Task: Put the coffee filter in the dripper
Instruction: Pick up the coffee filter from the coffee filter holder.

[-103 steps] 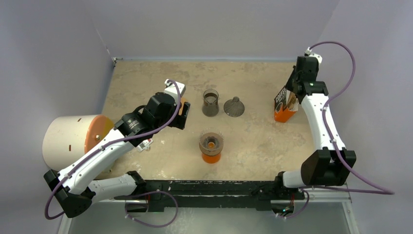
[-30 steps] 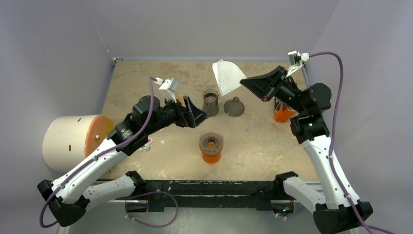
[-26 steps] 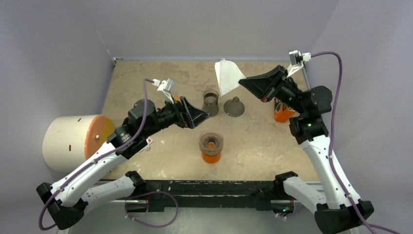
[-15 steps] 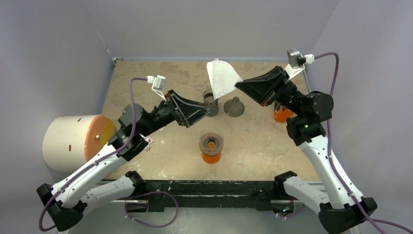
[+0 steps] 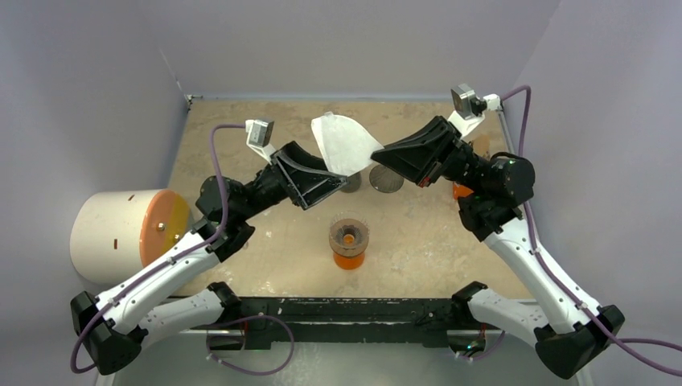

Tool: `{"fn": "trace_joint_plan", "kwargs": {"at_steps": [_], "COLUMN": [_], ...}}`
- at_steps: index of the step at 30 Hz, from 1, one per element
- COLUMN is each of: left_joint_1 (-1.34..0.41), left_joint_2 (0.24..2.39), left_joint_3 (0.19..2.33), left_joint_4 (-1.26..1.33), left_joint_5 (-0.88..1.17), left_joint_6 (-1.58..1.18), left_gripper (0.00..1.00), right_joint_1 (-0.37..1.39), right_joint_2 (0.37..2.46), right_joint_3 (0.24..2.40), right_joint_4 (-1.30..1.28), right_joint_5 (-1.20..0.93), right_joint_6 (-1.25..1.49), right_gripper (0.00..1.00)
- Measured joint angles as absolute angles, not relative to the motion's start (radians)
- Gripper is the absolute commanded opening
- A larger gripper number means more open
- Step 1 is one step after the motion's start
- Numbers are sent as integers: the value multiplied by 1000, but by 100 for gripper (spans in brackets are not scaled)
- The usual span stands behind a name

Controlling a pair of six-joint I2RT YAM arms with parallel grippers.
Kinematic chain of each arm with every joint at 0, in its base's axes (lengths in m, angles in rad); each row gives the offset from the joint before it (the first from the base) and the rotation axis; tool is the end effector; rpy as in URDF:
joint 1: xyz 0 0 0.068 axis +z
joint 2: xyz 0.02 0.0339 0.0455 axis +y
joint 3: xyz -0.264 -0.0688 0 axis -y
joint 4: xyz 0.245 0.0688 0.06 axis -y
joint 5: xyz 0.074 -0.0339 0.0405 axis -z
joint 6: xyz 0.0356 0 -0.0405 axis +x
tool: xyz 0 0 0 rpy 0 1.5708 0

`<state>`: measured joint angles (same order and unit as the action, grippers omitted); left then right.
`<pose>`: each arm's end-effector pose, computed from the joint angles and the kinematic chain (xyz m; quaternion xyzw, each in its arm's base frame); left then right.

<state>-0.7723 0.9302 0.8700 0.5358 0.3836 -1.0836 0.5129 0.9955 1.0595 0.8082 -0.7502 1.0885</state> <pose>0.1379 -0.1530 0.4193 0.0816 0.5301 -0.7303 0.4230 0.1461 0.1101 0.4872 -0.2397 0.4031 0.7149 0.5187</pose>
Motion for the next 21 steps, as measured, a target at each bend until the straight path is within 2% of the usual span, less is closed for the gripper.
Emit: {"fn": "trace_joint_plan", "kwargs": {"at_steps": [9,13,16,21], "left_joint_1": [-772,-772,-772,-772], "left_joint_2": [944,943,943,942], "left_joint_3": [870,870,870,871], "left_joint_4": [620,629,633,635], "left_joint_5": [439,450,461,473], "left_joint_6": [-1102,-1106,-1105,-1101], "left_gripper": [45,29,21,0], "right_joint_1": [549,550,550,550], "right_joint_2": [978,958,937,901], "right_joint_3": [1018,997,979,957], "right_joint_4": [830,830,829,819], "right_joint_5": [-739,-723,-714,-696], "right_joint_6": [1090,1090,1089,1081], "right_gripper": [0,0,0,0]}}
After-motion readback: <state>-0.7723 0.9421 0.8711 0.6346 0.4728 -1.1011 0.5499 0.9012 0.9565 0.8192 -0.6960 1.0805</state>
